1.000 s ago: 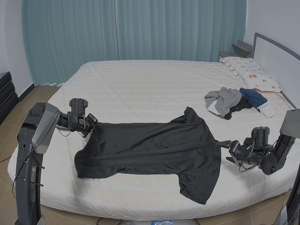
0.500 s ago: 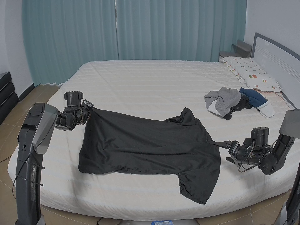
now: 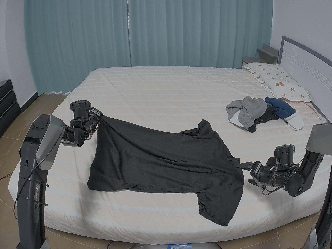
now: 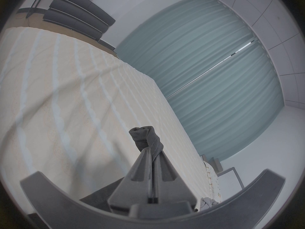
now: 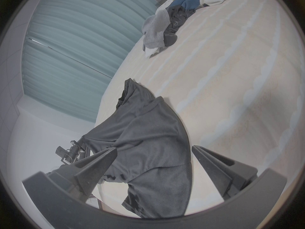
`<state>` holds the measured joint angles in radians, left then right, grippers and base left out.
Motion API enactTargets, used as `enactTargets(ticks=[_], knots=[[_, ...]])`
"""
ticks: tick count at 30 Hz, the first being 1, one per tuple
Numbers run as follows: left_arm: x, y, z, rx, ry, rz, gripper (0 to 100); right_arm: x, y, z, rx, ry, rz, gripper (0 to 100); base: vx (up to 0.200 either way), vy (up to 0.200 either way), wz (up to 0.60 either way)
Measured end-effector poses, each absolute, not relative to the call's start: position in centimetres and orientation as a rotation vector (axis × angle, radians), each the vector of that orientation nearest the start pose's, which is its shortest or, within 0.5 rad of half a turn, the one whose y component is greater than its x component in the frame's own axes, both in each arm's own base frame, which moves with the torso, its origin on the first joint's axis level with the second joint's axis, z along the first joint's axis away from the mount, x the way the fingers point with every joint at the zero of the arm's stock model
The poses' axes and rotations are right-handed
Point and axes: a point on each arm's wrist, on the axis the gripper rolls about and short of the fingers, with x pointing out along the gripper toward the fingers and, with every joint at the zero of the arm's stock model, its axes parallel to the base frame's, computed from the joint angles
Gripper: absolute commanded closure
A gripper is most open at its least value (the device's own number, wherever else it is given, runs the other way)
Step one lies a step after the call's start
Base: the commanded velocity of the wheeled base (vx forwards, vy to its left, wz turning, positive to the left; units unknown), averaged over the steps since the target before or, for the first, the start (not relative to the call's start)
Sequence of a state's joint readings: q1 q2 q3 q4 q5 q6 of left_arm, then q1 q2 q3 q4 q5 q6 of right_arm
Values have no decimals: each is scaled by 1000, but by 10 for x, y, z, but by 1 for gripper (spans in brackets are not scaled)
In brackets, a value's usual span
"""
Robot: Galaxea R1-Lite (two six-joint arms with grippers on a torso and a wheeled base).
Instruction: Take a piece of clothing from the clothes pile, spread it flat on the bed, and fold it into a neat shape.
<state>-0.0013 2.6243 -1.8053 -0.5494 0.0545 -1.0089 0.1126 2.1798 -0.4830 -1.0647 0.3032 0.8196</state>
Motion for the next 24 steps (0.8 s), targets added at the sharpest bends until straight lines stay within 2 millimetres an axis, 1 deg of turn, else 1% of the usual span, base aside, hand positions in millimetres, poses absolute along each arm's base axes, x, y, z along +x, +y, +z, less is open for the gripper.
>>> enactTargets(ticks=[4,8,12,13,18,24], knots=[[533,0,44,-989,225,184,100,303,48,-3,815,790,133,0,0,0,0],[532,-1,42,-987,234,187,100,306,52,-11,756,801,151,0,0,0,0],[531,-1,42,-987,237,188,100,310,53,-19,717,797,114,0,0,0,0],[531,-1,42,-987,237,189,100,312,53,-22,707,795,102,100,0,0,0],[531,-1,43,-987,238,188,100,322,54,-29,683,775,73,100,0,0,0],[531,-1,42,-978,240,188,100,340,50,-25,696,711,72,100,0,0,0]])
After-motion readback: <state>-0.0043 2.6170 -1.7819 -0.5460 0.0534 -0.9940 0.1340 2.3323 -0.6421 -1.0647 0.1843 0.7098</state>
